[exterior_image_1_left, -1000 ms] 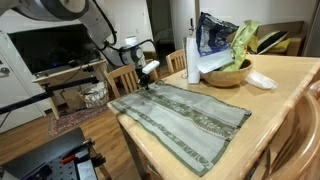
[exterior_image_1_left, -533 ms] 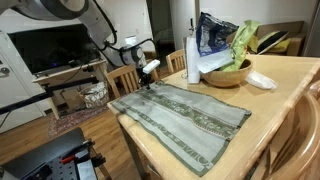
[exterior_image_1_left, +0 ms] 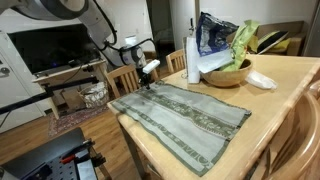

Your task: Slide the wooden bowl forward then unfold the towel

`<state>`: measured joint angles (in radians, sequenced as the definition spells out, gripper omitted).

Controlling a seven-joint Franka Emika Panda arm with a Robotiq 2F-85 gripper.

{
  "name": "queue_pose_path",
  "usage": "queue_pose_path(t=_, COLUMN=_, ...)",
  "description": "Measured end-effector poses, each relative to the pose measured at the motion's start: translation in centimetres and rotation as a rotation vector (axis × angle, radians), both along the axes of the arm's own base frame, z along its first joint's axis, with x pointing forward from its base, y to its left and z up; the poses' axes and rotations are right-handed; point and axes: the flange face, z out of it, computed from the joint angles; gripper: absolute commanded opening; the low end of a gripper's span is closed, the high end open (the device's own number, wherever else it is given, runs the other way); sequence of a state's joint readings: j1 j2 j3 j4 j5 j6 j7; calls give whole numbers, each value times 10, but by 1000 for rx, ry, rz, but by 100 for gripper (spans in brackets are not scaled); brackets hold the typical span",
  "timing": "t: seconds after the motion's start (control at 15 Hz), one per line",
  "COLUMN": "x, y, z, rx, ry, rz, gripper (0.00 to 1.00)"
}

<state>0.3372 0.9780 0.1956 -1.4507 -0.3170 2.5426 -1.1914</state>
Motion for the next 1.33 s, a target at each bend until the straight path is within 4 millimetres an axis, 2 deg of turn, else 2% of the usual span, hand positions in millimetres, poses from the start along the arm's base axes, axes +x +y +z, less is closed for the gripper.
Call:
queue_pose_path(t=0.2, x=-4, y=8, z=-3, rx=1, ry=13, rz=13, gripper=3)
queue_pose_path(t=0.6, x=-2, y=25, z=10, rx=-20, ry=-37, rz=66, gripper=4)
queue_pose_path(t=0.8, x=6, y=19, z=14, rx=-52, ry=-71, rz=77, gripper=3)
queue_pose_path(t=1.33, x=30, y=-14, z=29, rx=-83, ry=-116, rz=26, gripper=4)
